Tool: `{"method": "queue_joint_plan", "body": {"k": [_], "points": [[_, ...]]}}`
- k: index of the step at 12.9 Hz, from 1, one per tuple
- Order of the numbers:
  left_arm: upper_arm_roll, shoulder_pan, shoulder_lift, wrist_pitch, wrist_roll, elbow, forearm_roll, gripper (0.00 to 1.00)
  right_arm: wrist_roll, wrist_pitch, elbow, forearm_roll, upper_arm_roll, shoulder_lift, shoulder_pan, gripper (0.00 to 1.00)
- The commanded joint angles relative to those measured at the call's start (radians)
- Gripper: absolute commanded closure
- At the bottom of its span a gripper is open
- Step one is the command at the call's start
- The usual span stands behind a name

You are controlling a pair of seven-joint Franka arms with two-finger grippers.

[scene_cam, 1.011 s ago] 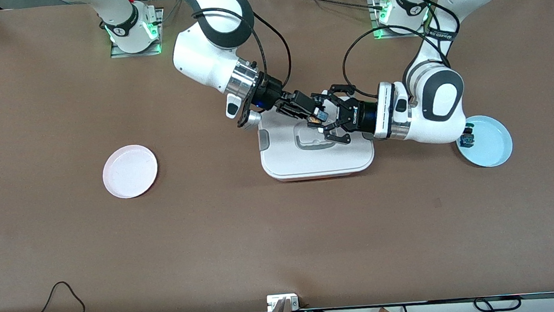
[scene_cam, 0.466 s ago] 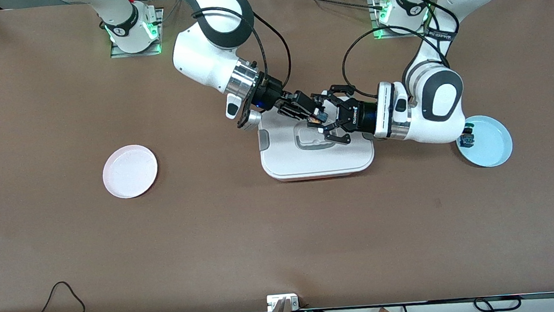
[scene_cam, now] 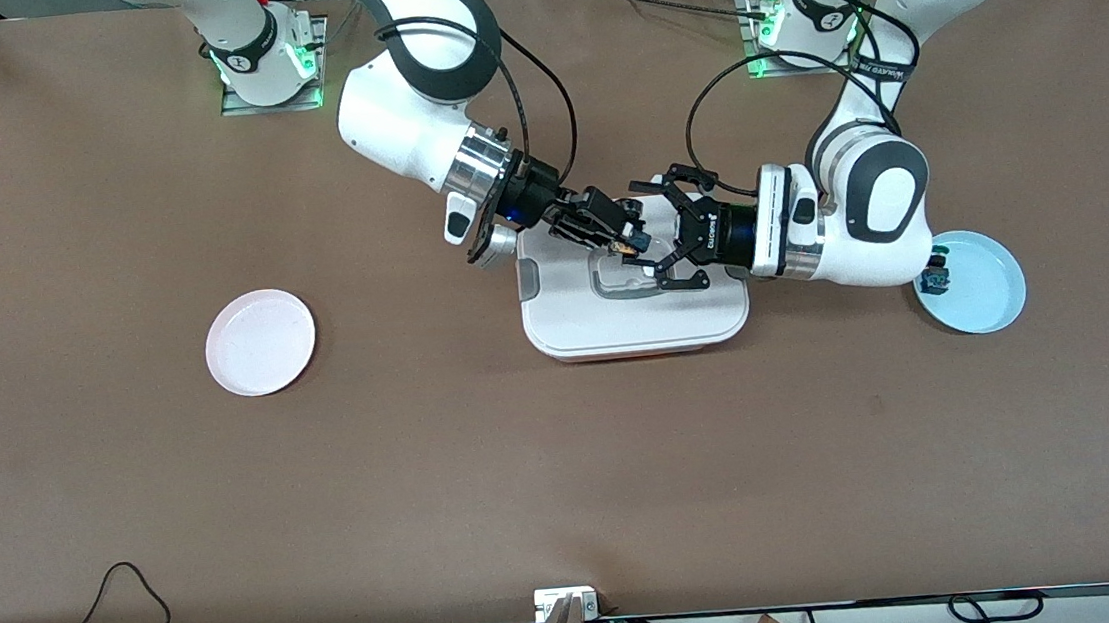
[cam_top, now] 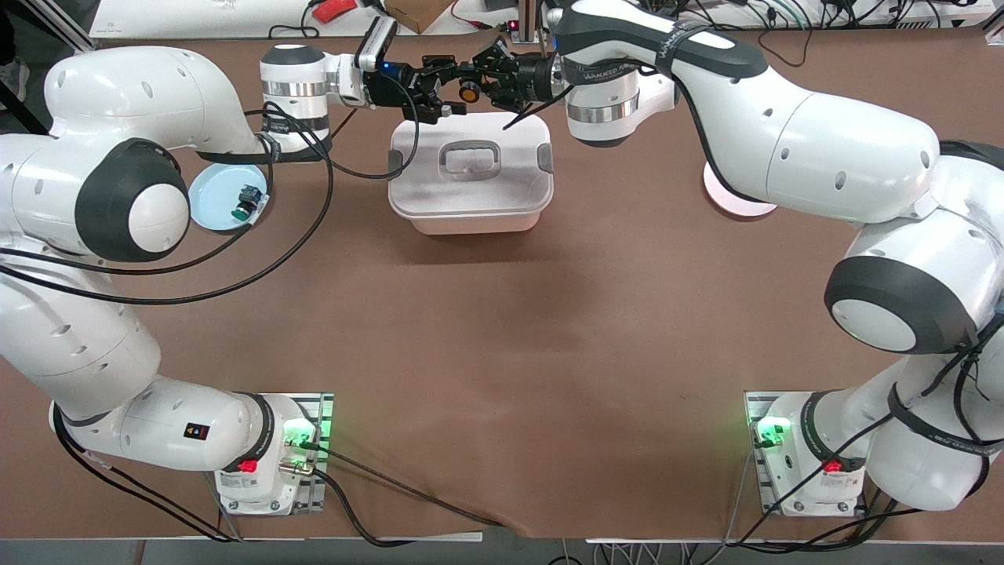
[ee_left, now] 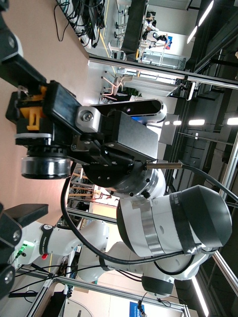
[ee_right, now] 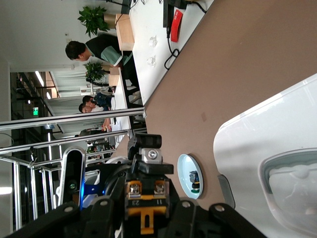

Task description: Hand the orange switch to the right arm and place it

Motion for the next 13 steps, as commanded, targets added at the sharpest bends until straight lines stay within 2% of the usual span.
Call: {"method": "queue_joint_plan", "body": {"k": [1, 5, 7, 8, 10, 13], "points": [[0.005, 0.001, -0.008, -0.012, 0.011, -0.014, -0.022, 0.0, -0.016, -0.035, 0.007, -0.015, 0.005, -0.003, -0.037, 1.0], [0.008, 0.041, -0.014, -0.018, 0.01, -0.017, -0.008, 0.0, -0.012, -0.148, -0.021, -0.079, 0.005, -0.028, -0.112, 1.0], [0.011, 0.069, -0.028, -0.019, 0.01, -0.024, -0.003, 0.0, -0.008, -0.244, -0.086, -0.186, 0.004, -0.074, -0.175, 1.0], [0.012, 0.083, -0.039, -0.019, 0.01, -0.036, 0.003, 0.0, -0.008, -0.309, -0.137, -0.27, 0.004, -0.098, -0.219, 1.0], [0.012, 0.13, -0.065, -0.018, 0.01, -0.053, 0.038, 0.0, 0.011, -0.479, -0.191, -0.507, 0.004, -0.141, -0.337, 1.0], [0.04, 0.227, -0.102, -0.032, 0.014, -0.057, 0.16, 0.0, 0.057, -0.694, -0.183, -0.842, -0.04, -0.172, -0.457, 1.0]]}}
